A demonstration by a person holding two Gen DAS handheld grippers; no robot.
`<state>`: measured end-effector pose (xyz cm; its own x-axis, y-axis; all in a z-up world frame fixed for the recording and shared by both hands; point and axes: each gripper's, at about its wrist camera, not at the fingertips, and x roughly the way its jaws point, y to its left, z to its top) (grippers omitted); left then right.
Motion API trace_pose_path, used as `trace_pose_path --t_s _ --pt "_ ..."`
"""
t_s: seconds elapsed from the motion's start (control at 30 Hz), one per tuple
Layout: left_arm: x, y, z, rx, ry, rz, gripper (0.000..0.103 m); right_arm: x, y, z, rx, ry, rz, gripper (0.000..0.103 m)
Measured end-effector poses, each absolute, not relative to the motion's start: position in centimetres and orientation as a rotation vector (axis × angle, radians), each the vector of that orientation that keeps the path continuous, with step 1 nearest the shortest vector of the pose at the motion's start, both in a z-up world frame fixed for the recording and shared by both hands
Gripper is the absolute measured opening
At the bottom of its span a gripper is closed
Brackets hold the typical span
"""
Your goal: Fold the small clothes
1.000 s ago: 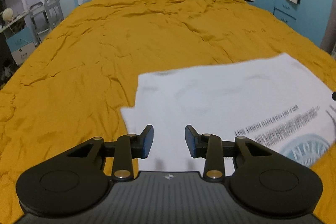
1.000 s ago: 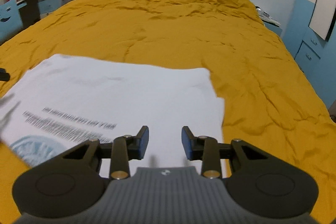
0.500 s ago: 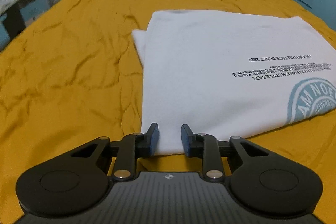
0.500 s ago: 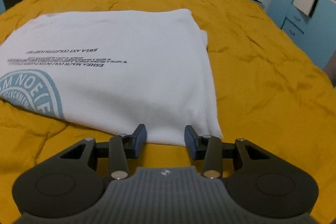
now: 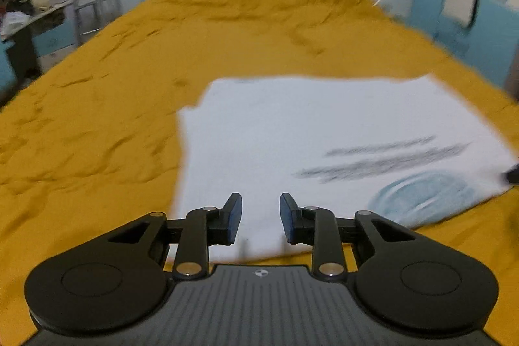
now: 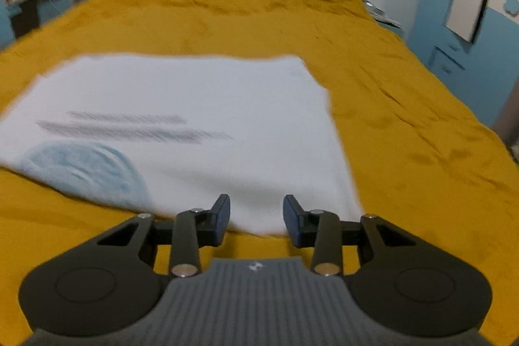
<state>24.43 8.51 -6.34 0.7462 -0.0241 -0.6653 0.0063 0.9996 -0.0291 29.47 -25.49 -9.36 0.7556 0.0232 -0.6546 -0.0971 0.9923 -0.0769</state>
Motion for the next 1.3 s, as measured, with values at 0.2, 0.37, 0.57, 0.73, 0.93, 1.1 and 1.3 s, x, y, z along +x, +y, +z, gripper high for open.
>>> trace_pose_path --t_s 0.2,0.37,0.57,0.73,0.93,1.1,1.3 --pt "26.3 2.4 -8.3 -0.016 0.733 -0.142 0.032 29.9 -19.3 -9.1 -0.051 0.666 0.181 0.033" --pt "27.4 0.8 -10.6 -0.037 0.776 -0.174 0.032 31.2 -16.0 -10.6 -0.109 0.652 0.221 0.033" --pt "27.1 0.7 -12.7 -0.032 0.817 -0.176 0.032 30.7 -14.8 -14.7 -0.178 0.686 0.225 0.034" --pt "27.2 1.1 -11.4 -0.058 0.798 -0.192 0.032 31.2 -15.8 -13.8 -0.117 0.698 0.247 0.033" --pt "28.9 2.5 -9.0 -0.095 0.771 -0.209 0.032 32.3 -20.8 -10.9 0.071 0.64 0.235 0.037" --pt "32.3 3.1 -8.3 -0.091 0.748 -0.181 0.032 36.6 -28.6 -9.3 0.278 0.629 0.108 0.039" --pt "36.2 3.0 -8.5 -0.183 0.749 -0.184 0.032 43.1 -36.4 -9.5 0.444 0.674 0.031 0.039"
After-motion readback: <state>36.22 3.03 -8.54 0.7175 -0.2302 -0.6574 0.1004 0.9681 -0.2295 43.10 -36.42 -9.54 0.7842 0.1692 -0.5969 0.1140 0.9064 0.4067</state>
